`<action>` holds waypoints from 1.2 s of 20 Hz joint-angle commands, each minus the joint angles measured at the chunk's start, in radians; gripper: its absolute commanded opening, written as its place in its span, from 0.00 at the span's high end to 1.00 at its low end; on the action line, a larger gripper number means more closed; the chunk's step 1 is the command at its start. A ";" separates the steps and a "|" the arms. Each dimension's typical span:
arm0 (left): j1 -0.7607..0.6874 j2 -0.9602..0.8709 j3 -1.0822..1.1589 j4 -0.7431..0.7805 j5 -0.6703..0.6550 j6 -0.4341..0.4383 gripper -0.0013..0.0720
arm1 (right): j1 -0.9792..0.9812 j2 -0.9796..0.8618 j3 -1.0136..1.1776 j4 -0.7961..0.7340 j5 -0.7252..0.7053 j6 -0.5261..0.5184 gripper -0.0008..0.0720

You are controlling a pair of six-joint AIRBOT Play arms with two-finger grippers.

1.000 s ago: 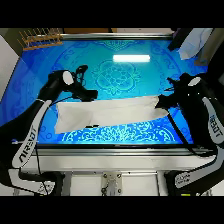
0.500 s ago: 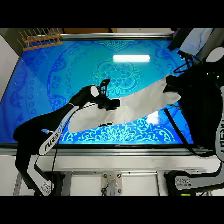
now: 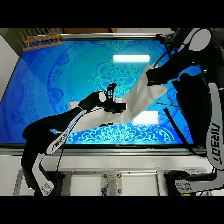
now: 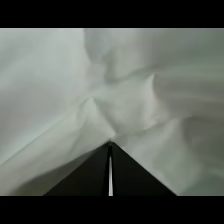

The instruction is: Fold the clothes and pants, and hang the long-sleeved shirts on hangers.

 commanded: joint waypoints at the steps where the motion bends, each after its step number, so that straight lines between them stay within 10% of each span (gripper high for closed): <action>1: 0.003 0.001 0.000 0.000 0.006 -0.002 0.97 | 0.076 0.000 0.020 -0.006 -0.045 0.013 0.98; 24: 0.755 0.428 0.000 0.165 -0.249 0.071 0.97 | 0.566 -0.353 0.021 0.097 -0.594 0.322 0.88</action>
